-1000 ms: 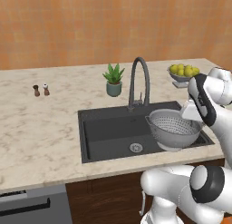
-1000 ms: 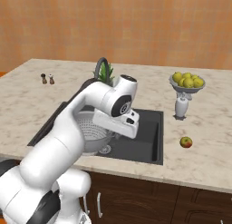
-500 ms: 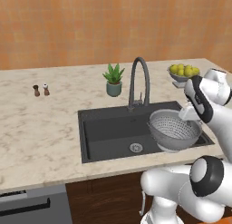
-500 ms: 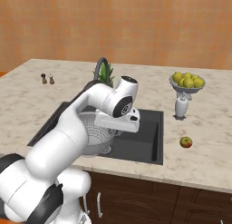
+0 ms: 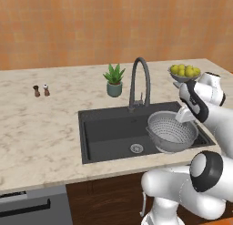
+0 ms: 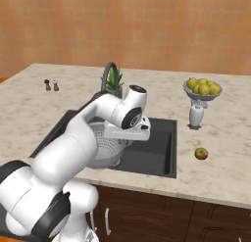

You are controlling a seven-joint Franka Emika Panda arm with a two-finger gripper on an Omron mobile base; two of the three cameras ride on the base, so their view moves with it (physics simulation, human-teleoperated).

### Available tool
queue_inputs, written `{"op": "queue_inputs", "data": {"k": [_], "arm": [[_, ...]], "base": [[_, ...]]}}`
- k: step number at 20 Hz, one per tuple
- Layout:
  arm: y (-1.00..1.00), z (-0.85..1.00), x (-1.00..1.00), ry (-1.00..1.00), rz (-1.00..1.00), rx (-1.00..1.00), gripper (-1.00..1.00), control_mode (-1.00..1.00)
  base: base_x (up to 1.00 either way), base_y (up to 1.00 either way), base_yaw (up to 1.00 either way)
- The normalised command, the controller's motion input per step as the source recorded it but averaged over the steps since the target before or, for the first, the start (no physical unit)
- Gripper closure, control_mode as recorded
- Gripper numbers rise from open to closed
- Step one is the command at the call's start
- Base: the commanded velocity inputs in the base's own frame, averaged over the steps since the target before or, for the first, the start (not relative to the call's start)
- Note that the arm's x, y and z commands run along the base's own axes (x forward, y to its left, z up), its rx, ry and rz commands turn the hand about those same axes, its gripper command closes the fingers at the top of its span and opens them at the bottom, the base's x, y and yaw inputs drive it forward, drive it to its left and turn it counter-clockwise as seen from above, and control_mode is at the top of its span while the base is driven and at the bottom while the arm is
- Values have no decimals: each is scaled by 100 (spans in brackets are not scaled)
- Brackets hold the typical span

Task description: Put the colander in the sink, put the apple in the colander, and turn on the sink faucet and pour water over the colander.

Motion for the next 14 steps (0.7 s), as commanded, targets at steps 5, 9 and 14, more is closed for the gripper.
{"op": "queue_inputs", "data": {"k": [5, 9, 14], "arm": [[1, -2, 35, 0, -1, 0, 100, -100], [11, -19, 23, -7, -3, 0, 100, -100], [13, -26, 36, -2, -11, 0, 100, -100]], "base": [[0, 0, 0], [0, 0, 0], [0, 0, 0]]}}
